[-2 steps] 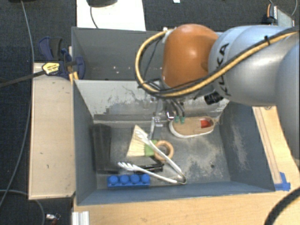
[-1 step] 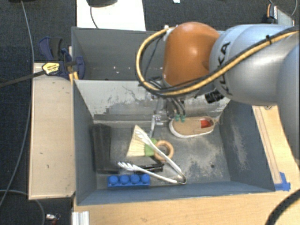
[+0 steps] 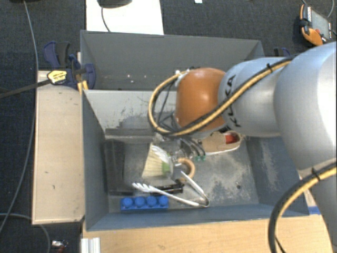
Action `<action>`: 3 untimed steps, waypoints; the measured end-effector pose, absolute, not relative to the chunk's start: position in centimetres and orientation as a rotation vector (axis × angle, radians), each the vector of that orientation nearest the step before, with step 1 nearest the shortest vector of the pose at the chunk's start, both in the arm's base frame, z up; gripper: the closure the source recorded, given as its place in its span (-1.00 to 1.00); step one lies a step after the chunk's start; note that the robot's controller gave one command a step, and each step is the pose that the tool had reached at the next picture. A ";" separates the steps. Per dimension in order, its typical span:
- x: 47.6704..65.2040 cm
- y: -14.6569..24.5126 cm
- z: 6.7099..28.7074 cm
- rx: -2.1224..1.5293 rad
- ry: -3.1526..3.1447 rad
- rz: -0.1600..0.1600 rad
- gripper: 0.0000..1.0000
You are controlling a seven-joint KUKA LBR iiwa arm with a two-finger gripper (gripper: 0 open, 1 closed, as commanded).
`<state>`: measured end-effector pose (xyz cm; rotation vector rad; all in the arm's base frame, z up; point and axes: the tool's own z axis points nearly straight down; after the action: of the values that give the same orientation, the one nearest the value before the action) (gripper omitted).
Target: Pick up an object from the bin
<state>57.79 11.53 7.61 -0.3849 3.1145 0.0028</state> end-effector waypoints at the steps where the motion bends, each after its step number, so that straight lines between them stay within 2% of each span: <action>1: 58.6 12.3 14.5 -0.892 2.995 0.001 -1.00; 2: 56.2 13.5 10.1 -0.980 2.987 0.006 -1.00; 3: 53.8 10.8 7.0 -1.573 2.698 -0.005 -1.00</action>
Offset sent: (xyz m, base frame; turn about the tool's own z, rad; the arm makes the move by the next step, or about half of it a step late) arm -0.0160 0.0193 0.0239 -0.3951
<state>53.83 10.79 7.05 -1.5729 2.6979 -0.0049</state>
